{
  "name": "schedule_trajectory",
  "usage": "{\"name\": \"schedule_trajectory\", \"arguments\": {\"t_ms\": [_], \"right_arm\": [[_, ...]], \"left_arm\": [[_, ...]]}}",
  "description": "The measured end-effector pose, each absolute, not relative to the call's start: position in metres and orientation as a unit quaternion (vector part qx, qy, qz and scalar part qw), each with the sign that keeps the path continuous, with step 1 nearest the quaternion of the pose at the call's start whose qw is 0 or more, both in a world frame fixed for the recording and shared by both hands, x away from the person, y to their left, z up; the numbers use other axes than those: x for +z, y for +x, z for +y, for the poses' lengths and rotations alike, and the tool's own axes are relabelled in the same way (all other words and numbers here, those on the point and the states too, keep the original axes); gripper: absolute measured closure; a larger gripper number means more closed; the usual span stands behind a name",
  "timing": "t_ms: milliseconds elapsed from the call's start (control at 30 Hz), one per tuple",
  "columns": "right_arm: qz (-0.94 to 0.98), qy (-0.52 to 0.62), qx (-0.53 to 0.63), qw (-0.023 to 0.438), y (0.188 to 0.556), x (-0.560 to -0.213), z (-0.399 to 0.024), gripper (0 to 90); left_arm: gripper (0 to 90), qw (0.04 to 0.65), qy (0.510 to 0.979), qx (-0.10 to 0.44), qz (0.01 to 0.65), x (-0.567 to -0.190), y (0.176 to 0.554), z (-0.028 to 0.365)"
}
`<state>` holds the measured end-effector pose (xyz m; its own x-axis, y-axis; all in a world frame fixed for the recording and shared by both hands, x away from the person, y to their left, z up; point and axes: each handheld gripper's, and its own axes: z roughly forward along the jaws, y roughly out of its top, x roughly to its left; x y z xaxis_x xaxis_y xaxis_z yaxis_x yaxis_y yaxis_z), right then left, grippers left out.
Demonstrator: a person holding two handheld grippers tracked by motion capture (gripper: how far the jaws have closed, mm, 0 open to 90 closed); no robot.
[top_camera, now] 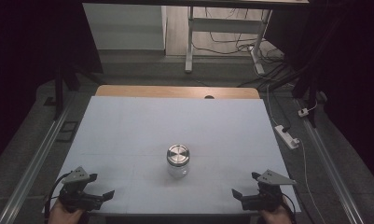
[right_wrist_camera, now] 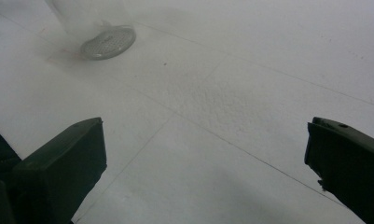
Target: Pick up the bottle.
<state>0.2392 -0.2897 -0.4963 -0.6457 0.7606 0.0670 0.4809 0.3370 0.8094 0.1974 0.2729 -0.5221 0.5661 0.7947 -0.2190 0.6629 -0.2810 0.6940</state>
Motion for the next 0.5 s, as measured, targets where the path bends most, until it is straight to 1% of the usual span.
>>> {"name": "schedule_trajectory", "arguments": {"t_ms": [500], "right_arm": [[0.807, 0.380, 0.419, 0.168, 0.2389, -0.4962, -0.2869, 0.0]], "left_arm": [[1.6, 0.380, 0.798, 0.085, 0.459, -0.5224, 0.1980, 0.2710]]}}
